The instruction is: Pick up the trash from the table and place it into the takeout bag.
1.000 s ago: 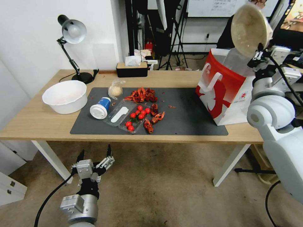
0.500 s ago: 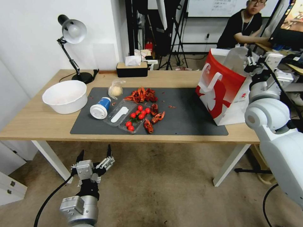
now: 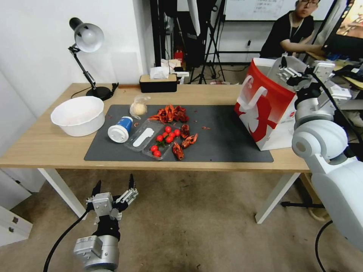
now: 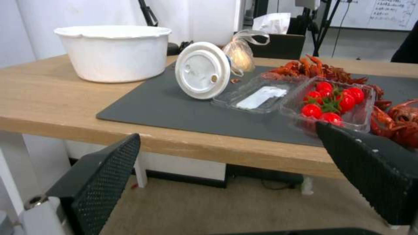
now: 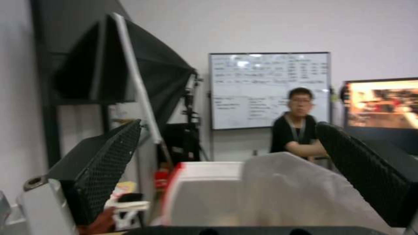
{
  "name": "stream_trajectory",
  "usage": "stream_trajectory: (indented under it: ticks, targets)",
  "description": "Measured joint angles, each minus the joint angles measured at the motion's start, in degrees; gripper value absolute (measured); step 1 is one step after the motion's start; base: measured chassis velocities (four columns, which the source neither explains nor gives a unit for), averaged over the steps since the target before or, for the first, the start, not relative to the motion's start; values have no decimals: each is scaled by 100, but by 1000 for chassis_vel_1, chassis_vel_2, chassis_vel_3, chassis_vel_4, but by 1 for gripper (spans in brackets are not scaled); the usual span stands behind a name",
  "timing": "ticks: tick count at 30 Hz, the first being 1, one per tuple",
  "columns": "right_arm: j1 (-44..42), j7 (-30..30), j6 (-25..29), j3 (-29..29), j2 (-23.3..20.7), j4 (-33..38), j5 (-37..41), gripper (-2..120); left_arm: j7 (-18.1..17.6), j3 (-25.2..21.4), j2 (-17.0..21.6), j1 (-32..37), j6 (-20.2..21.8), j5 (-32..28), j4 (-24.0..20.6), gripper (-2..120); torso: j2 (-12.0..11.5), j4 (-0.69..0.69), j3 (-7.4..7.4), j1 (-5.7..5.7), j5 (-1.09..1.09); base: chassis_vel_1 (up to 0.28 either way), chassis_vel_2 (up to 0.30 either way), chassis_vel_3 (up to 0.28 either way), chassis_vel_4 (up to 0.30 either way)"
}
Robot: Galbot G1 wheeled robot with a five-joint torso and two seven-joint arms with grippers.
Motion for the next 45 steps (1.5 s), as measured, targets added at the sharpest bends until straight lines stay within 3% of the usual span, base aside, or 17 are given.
stream_trajectory:
  ticks: [10,17,20,29,33,37,45]
  targets:
    - [-57,-143,35,3,-42,252,177,100,1,28,-53,30,-9,79,3,100,0,0,0,0,0,0,0,0,0]
    - [-509,-587,320,64,-74,933,562,100,15,12,-99,62,-23,109,-2,100,0,1,0,0,0,0,0,0,0]
    - [-1144,-806,403,124,-52,1411,577,100,111,-49,-97,-7,-37,26,5,100,1,-1,0,0,0,0,0,0,0]
    - [-2669,-1000,581,270,136,1879,157,100,131,-59,-98,-35,-40,-24,14,100,1,0,0,0,1,0,0,0,0]
    - [-3881,-1467,1338,292,645,1796,-571,100,134,-67,-73,-33,-46,-64,27,100,2,-1,0,0,0,0,0,0,0]
    - [-4571,-1633,1872,179,939,1575,-1028,100,134,-61,-51,-64,-48,-99,52,100,2,-1,0,0,0,0,0,0,0]
    - [-4988,-1870,2289,130,1186,1265,-1256,100,134,-68,-3,-88,-49,-170,68,100,2,0,-1,-1,0,0,0,0,0]
